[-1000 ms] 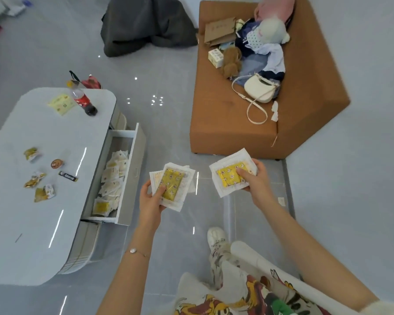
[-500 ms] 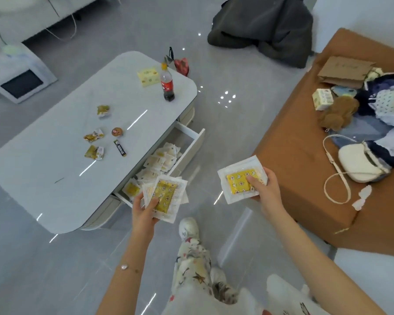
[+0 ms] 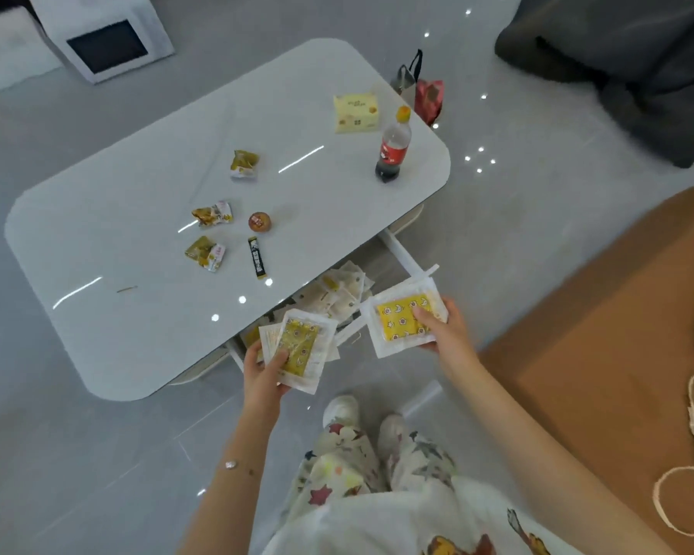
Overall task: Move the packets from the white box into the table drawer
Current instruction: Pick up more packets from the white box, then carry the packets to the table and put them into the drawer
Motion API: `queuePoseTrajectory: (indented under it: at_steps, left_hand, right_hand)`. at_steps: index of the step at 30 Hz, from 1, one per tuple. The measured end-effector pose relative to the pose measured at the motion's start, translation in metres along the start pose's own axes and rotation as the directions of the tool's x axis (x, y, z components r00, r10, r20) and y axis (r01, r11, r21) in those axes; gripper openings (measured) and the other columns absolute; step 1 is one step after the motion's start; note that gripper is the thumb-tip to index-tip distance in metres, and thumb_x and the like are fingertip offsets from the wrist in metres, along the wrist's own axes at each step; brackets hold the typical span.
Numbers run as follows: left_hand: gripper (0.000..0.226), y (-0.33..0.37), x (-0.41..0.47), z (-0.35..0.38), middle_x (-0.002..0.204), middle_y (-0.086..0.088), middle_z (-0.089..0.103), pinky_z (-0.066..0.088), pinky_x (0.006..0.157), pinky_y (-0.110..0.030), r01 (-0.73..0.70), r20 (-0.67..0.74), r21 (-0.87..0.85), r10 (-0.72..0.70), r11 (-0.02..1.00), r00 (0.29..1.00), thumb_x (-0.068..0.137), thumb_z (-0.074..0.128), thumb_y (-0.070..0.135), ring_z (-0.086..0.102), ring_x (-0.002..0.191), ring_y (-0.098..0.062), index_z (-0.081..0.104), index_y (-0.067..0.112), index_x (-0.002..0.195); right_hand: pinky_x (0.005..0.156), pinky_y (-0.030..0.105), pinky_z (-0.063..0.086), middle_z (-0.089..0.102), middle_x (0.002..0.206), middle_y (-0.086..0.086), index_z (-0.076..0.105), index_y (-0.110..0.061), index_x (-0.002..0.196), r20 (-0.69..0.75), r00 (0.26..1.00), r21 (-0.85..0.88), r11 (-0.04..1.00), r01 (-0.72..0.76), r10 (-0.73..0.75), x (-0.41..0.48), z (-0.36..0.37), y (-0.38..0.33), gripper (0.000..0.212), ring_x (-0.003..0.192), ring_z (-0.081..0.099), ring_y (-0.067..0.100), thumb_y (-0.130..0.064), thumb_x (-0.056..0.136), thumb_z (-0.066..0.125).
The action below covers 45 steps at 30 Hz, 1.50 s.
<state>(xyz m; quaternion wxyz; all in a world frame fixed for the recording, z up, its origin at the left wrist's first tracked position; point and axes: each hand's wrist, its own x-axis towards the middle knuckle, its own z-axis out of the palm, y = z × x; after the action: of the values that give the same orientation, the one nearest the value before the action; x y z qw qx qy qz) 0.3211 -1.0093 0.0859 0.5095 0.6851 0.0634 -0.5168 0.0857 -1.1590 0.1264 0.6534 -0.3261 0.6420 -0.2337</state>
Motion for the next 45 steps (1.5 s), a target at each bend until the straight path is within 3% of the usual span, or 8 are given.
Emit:
queuePoseTrajectory:
  at_steps: [3, 10, 17, 21, 27, 33, 39, 45]
  left_hand:
    - [0.042, -0.018, 0.054, 0.008, 0.122, -0.011, 0.061, 0.058, 0.064, -0.034, 0.010, -0.049, -0.007, -0.010, 1.000, 0.999, 0.092, 0.059, 0.008, 0.064, 0.105, -0.032, 0.045, 0.021, 0.129]
    - [0.033, -0.108, 0.219, 0.002, 0.115, -0.008, 0.063, 0.056, 0.068, -0.038, 0.150, -0.180, -0.064, -0.159, 0.987, 0.971, 0.092, 0.059, 0.007, 0.067, 0.095, -0.026, 0.051, 0.029, 0.116]
    - [0.047, -0.183, 0.318, -0.017, 0.118, 0.001, 0.061, 0.051, 0.093, -0.046, 0.134, -0.342, -0.188, -0.193, 0.973, 0.920, 0.093, 0.060, 0.015, 0.064, 0.103, -0.020, 0.040, 0.029, 0.133]
    - [0.045, -0.199, 0.334, -0.030, 0.125, -0.001, 0.060, 0.052, 0.094, -0.041, 0.086, -0.447, -0.224, -0.181, 0.971, 0.876, 0.093, 0.059, 0.015, 0.062, 0.107, -0.020, 0.042, 0.029, 0.132]
    - [0.060, -0.188, 0.319, -0.031, 0.133, -0.001, 0.053, 0.047, 0.099, -0.039, 0.074, -0.509, 0.097, -0.014, 0.993, 0.861, 0.089, 0.065, 0.023, 0.056, 0.116, -0.018, 0.038, 0.025, 0.142]
    - [0.058, -0.143, 0.272, -0.037, 0.140, 0.002, 0.046, 0.046, 0.101, -0.048, -0.014, -0.416, 0.450, 0.224, 0.893, 0.881, 0.088, 0.062, 0.032, 0.052, 0.120, -0.027, 0.039, 0.031, 0.141]
    - [0.050, -0.056, 0.177, -0.025, 0.135, -0.003, 0.051, 0.037, 0.107, -0.043, -0.146, -0.221, 0.760, 0.463, 0.633, 0.858, 0.090, 0.059, 0.022, 0.042, 0.127, -0.023, 0.045, 0.021, 0.138]
    - [0.053, 0.025, 0.039, -0.019, 0.147, -0.005, 0.039, 0.026, 0.114, -0.043, -0.090, -0.168, 0.896, 0.520, 0.435, 0.837, 0.094, 0.052, 0.034, 0.030, 0.138, -0.027, 0.037, 0.025, 0.144]
  right_hand:
    - [0.060, 0.028, 0.057, 0.069, 0.100, 0.001, 0.058, -0.024, 0.104, 0.068, 0.995, -0.099, 0.993, -0.063, 0.070, 0.076, 0.025, 0.021, 0.023, 0.085, 0.069, 0.017, -0.014, 0.086, 0.069]
    - [0.089, 0.046, 0.054, 0.069, 0.104, -0.002, 0.059, -0.027, 0.103, 0.083, 0.972, -0.174, 0.964, -0.202, 0.218, 0.265, 0.080, 0.129, 0.023, 0.101, 0.066, 0.022, -0.022, 0.084, 0.071]
    - [0.085, 0.043, 0.055, 0.069, 0.109, 0.004, 0.058, -0.022, 0.110, 0.195, 0.920, -0.160, 0.936, -0.313, 0.341, 0.369, 0.131, 0.210, 0.027, 0.099, 0.067, 0.023, -0.014, 0.086, 0.068]
    - [0.084, 0.044, 0.056, 0.068, 0.112, 0.008, 0.058, -0.016, 0.112, 0.187, 0.922, -0.220, 0.929, -0.297, 0.339, 0.387, 0.151, 0.238, 0.028, 0.102, 0.067, 0.027, -0.013, 0.086, 0.069]
    - [0.088, 0.034, 0.047, 0.063, 0.110, 0.002, 0.059, -0.013, 0.112, 0.161, 0.971, -0.544, 0.836, -0.064, 0.179, 0.380, 0.152, 0.230, 0.033, 0.101, 0.060, 0.020, -0.020, 0.082, 0.072]
    - [0.093, 0.025, 0.039, 0.051, 0.135, 0.003, 0.049, -0.016, 0.134, 0.386, 0.916, -0.763, 0.522, 0.383, -0.108, 0.337, 0.143, 0.170, 0.054, 0.123, 0.049, 0.017, -0.023, 0.084, 0.070]
    - [0.105, 0.038, 0.033, 0.047, 0.138, 0.003, 0.045, -0.019, 0.139, 0.800, 0.599, -0.592, -0.137, 0.794, 0.013, 0.256, 0.145, 0.067, 0.052, 0.130, 0.039, 0.024, -0.020, 0.089, 0.059]
    - [0.111, 0.038, 0.024, 0.042, 0.144, 0.004, 0.042, -0.022, 0.142, 0.889, 0.458, -0.429, -0.306, 0.850, 0.024, 0.129, 0.178, -0.053, 0.055, 0.136, 0.032, 0.026, -0.024, 0.089, 0.056]
